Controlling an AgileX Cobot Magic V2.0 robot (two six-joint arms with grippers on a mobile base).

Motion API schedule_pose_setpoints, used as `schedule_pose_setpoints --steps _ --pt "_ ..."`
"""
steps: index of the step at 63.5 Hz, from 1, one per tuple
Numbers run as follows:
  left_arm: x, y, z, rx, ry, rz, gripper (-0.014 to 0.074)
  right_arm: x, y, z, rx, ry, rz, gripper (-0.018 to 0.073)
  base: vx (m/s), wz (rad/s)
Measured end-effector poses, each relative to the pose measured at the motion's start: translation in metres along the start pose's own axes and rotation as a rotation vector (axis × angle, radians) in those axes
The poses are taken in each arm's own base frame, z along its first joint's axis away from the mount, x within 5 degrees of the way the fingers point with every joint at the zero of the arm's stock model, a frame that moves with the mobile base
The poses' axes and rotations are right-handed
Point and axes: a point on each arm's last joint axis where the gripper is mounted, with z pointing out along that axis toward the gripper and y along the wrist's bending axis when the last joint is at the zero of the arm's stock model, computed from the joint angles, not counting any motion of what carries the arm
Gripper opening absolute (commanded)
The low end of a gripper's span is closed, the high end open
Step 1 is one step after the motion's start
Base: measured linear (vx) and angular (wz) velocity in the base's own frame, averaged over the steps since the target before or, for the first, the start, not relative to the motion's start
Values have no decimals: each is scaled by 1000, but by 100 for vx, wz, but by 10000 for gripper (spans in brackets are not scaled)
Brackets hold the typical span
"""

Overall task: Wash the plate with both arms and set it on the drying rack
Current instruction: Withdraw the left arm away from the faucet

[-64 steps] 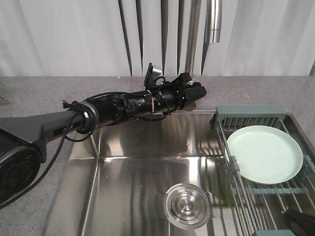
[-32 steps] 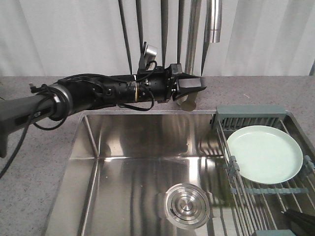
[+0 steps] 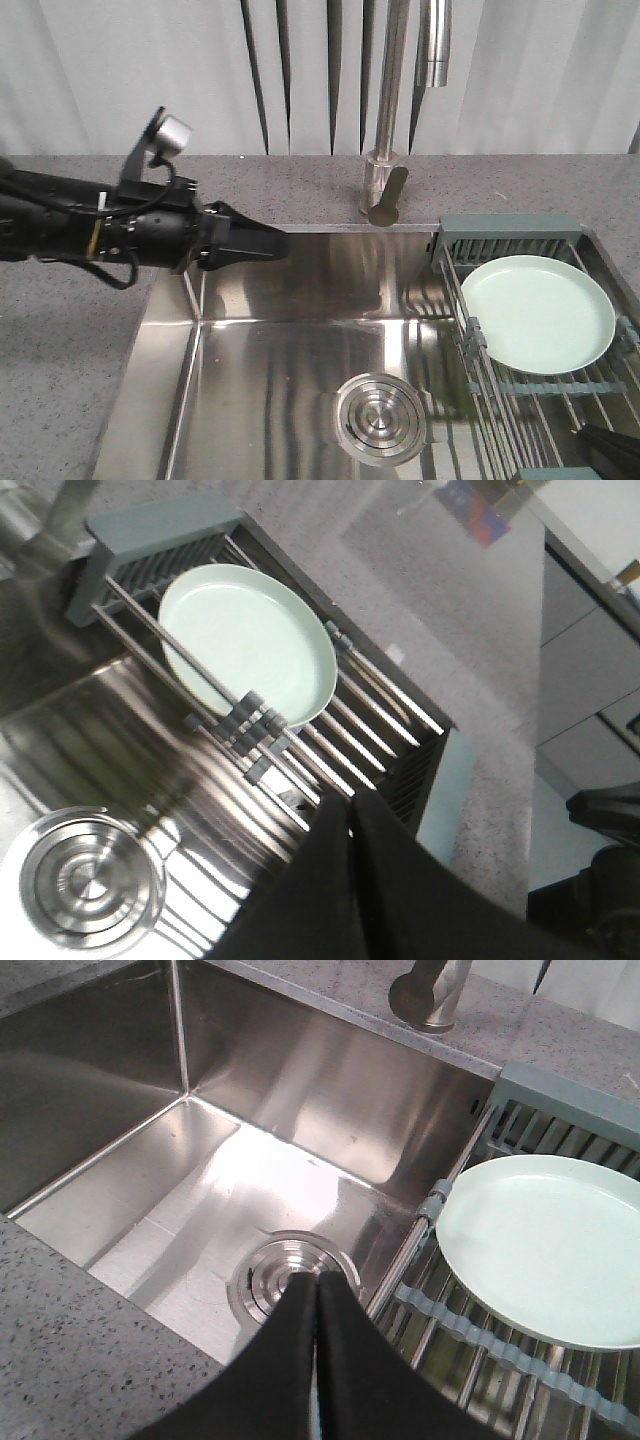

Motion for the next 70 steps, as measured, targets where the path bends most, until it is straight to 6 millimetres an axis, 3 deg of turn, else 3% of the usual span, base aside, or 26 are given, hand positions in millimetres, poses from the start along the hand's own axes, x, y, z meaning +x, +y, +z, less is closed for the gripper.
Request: schedule_pose_setpoints --steps 8,16,33,40,49,70 --pt "18 -27 -40 -64 -96 41 -6 0 0 0 1 -1 0 -4 0 0" --pt "48 -48 -71 -141 -190 74 -6 -2 -2 0 19 -19 5 -4 0 0" --pt "124 -66 -105 -315 -377 140 -6 -6 -1 0 6 -71 57 -4 0 0" --pt "144 -69 -115 -367 -453 169 -6 -7 -1 0 5 -73 60 -4 0 0" --pt "154 -77 -124 -380 -523 217 -6 -7 -1 0 4 -73 61 -4 0 0" --pt "157 -83 -126 -360 -534 245 -6 -7 -1 0 4 -73 61 -4 0 0"
